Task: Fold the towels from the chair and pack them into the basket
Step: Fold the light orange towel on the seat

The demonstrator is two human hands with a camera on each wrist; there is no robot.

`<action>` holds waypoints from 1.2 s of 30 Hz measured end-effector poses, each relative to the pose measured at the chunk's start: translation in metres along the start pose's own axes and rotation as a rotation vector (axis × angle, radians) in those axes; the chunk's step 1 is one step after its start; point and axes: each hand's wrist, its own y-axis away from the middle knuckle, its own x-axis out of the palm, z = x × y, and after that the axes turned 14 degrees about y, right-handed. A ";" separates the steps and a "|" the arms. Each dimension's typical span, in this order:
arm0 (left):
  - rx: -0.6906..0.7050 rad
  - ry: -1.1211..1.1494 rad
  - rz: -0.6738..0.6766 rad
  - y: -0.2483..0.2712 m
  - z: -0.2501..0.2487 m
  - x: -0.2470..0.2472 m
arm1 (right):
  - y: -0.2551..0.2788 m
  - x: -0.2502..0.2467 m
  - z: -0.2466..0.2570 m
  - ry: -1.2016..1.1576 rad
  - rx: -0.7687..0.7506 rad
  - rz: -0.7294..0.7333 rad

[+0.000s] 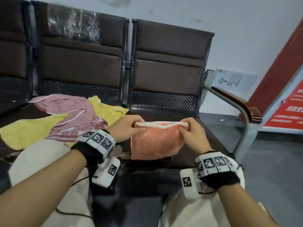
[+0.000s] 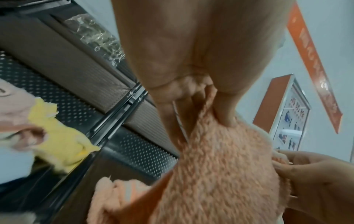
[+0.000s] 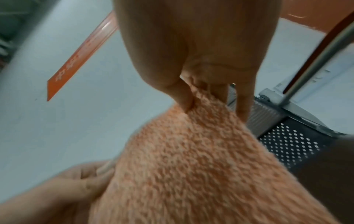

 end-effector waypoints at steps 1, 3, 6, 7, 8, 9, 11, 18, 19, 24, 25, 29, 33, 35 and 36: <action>-0.034 -0.008 0.054 0.005 0.005 0.004 | 0.005 0.000 -0.002 0.050 0.004 0.070; -0.116 -0.026 0.154 0.010 0.012 0.010 | 0.011 0.001 -0.003 0.146 -0.016 0.210; -0.217 -0.014 0.298 0.015 0.024 0.017 | 0.019 0.008 -0.006 0.199 -0.012 0.352; -0.235 -0.017 0.328 0.016 0.028 0.019 | 0.020 0.011 -0.008 0.208 0.001 0.391; -0.240 -0.028 0.348 0.017 0.033 0.021 | 0.021 0.015 -0.011 0.217 0.011 0.429; -0.240 -0.035 0.359 0.017 0.037 0.023 | 0.020 0.019 -0.014 0.220 0.023 0.459; -0.237 -0.016 0.347 0.014 0.045 0.024 | 0.016 0.027 -0.020 0.202 0.060 0.484; -0.206 0.067 0.037 -0.028 0.066 0.017 | -0.027 0.046 -0.037 0.161 0.120 0.355; -0.208 0.093 -0.011 -0.037 0.069 0.016 | -0.036 0.050 -0.038 0.160 0.117 0.330; -0.268 0.097 -0.161 -0.079 0.096 0.009 | -0.085 0.072 -0.041 0.210 0.116 0.304; -0.288 0.091 -0.176 -0.090 0.106 0.009 | -0.098 0.080 -0.044 0.229 0.124 0.321; -0.359 -0.009 -0.182 -0.113 0.136 0.012 | -0.119 0.099 -0.045 0.299 0.170 0.412; -0.423 -0.106 -0.179 -0.116 0.158 0.022 | -0.113 0.105 -0.047 0.416 0.046 0.397; -0.421 -0.112 -0.171 -0.114 0.160 0.024 | -0.103 0.098 -0.040 0.438 -0.124 0.365; -0.413 -0.106 -0.164 -0.112 0.158 0.025 | -0.098 0.093 -0.037 0.439 -0.212 0.406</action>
